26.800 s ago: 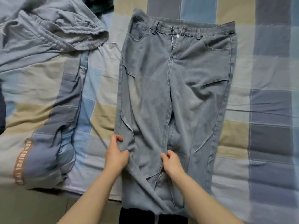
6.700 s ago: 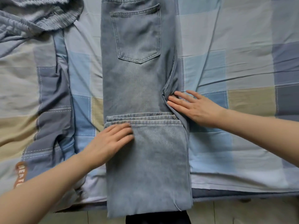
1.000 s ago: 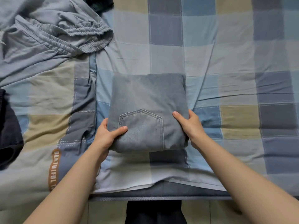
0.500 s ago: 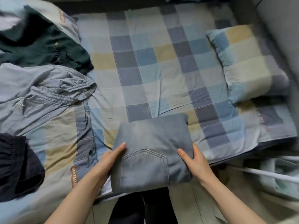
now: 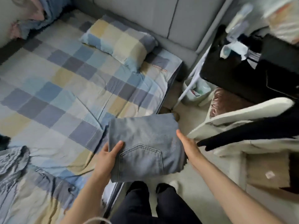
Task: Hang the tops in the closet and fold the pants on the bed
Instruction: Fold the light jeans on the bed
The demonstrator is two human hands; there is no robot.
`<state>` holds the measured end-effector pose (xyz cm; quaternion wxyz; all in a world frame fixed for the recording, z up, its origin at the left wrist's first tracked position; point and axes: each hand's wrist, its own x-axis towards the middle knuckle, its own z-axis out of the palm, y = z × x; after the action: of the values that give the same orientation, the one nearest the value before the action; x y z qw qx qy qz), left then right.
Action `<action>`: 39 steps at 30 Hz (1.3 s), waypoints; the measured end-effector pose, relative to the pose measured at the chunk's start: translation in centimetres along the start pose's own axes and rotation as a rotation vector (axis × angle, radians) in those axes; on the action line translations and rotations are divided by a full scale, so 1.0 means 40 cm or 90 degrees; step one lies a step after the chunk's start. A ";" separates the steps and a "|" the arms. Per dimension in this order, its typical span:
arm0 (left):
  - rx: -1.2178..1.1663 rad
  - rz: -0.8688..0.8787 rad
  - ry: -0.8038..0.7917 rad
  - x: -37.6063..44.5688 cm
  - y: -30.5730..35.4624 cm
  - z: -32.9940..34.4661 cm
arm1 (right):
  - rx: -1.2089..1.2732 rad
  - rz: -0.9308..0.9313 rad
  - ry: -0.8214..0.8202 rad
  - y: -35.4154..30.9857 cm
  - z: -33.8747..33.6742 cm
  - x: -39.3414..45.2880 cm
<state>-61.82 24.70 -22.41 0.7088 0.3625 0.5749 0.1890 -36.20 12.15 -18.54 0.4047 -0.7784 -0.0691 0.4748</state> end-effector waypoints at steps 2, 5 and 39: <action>0.061 0.009 -0.080 -0.018 0.014 0.090 | 0.053 0.024 0.070 0.047 -0.092 -0.051; 0.151 0.023 -0.172 -0.049 0.012 0.249 | 0.133 0.039 0.176 0.141 -0.224 -0.143; 0.669 -0.214 -0.737 -0.513 -0.677 1.979 | 0.661 0.314 0.824 0.913 -1.432 -0.463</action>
<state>4.00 -30.86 -22.25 0.6502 0.5981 0.1764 -0.4340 -10.77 -53.49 -18.61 0.5540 -0.6052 0.5714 -0.0157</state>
